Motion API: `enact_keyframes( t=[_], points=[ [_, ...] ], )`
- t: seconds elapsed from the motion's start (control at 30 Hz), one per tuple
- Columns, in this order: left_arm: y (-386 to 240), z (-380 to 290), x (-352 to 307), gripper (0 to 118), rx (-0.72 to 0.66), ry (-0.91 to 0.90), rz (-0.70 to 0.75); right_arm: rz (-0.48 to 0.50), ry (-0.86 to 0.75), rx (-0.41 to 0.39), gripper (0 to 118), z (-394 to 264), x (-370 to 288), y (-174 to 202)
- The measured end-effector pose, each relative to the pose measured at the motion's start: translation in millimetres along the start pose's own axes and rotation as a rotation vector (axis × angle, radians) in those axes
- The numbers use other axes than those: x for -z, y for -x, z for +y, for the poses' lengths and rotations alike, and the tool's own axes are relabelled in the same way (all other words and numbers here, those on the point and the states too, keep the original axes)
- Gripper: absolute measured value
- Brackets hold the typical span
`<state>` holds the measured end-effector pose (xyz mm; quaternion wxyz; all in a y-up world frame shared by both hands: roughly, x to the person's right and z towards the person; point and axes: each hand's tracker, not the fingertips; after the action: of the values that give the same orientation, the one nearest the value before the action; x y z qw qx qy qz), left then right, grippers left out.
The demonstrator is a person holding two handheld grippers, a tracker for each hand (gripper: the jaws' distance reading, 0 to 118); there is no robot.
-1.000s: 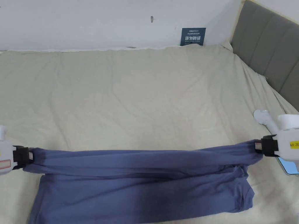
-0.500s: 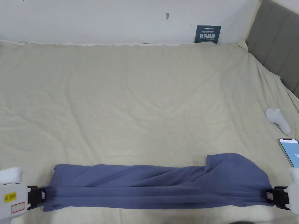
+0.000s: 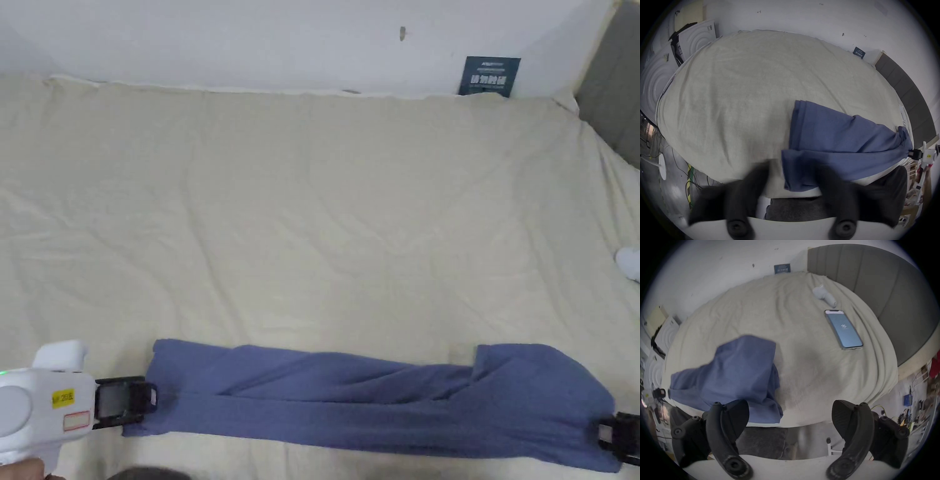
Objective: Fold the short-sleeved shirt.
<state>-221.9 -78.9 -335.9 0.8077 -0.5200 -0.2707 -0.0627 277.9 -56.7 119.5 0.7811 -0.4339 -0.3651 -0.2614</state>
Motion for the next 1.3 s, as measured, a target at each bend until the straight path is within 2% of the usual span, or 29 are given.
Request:
enact_keyframes(
  t=[0.13, 0.17, 0.2, 0.23, 0.27, 0.3, 0.33, 0.37, 0.47, 0.5, 0.63, 0.67, 0.73, 0.77, 0.8, 0.83, 0.87, 1.0, 1.13, 1.27, 1.3],
  points=[
    [10.4, 16.4, -22.3, 111, -0.04, -0.036, -0.037, 0.023, -0.069, -0.023, 104, 7.5, -29.2, 6.7],
    [12.4, 21.3, -28.1, 97, -0.051, -0.047, -0.045, 0.04, -0.09, -0.039, 104, 7.9, -34.5, 12.3],
    [13.9, 23.3, -33.2, 65, -0.074, -0.088, -0.079, 0.042, -0.098, -0.056, 100, 8.8, -38.4, 19.5],
    [14.6, 26.0, -34.6, 20, -0.088, -0.097, -0.11, 0.044, -0.109, -0.082, 91, 9.5, -41.3, 27.5],
    [18.6, 30.2, -32.9, 0, -0.106, -0.107, -0.11, 0.052, -0.122, -0.114, 60, 9.8, -43.6, 35.9],
    [20.4, 33.1, -31.8, 0, -0.118, -0.119, -0.101, 0.047, -0.139, -0.124, 17, 8.6, -41.8, 42.0],
    [20.8, 36.9, -29.1, 0, -0.107, -0.103, -0.095, 0.037, -0.149, -0.125, 0, 8.0, -39.2, 49.6],
    [20.7, 37.7, -25.4, 0, -0.125, -0.076, -0.12, 0.04, -0.158, -0.11, 0, 8.6, -41.3, 58.1],
    [18.6, 41.6, -13.1, 0, -0.147, -0.036, -0.172, 0.071, -0.124, -0.145, 0, 14.5, -37.4, 73.4],
    [20.6, 46.7, -9.9, 0, -0.094, -0.076, -0.149, 0.064, -0.123, -0.157, 0, 15.5, -37.1, 79.5],
    [27.2, 48.1, 11.1, 0, -0.122, -0.011, -0.274, 0.068, -0.116, -0.166, 0, 19.5, -34.2, 90.5],
    [28.4, 48.5, 15.2, 16, -0.128, -0.003, -0.312, 0.081, -0.112, -0.155, 0, 21.1, -34.8, 92.7],
    [26.2, 50.7, 23.0, 103, -0.104, 0.016, -0.335, 0.085, -0.107, -0.147, 0, 19.8, -31.5, 93.9],
    [24.0, 51.3, 29.1, 118, -0.089, 0.051, -0.345, 0.084, -0.106, -0.145, 0, 20.4, -31.7, 95.4],
    [23.5, 51.4, 35.7, 117, -0.072, 0.081, -0.38, 0.087, -0.103, -0.146, 0, 21.3, -31.7, 96.4],
    [25.3, 53.1, 38.7, 117, -0.071, 0.001, -0.47, 0.087, -0.101, -0.146, 0, 17.9, -29.7, 97.5],
    [27.1, 51.4, 46.2, 117, -0.078, 0.095, -0.472, 0.088, -0.097, -0.143, 0, 17.9, -29.3, 97.8],
    [34.6, 59.1, 66.8, 117, -0.116, 0.144, -0.522, 0.086, -0.083, -0.13, 0, 16.6, -26.0, 98.6],
    [39.4, 61.7, 90.5, 116, -0.154, 0.239, -0.684, 0.07, -0.075, -0.129, 0, 15.3, -24.7, 99.2],
    [39.8, 69.7, 100.8, 118, -0.18, 0.269, -0.787, 0.063, -0.07, -0.118, 0, 15.4, -25.1, 98.6],
    [37.7, 68.6, 101.7, 118, -0.227, 0.319, -0.854, 0.062, -0.069, -0.115, 0, 15.9, -25.0, 98.2]
  ],
)
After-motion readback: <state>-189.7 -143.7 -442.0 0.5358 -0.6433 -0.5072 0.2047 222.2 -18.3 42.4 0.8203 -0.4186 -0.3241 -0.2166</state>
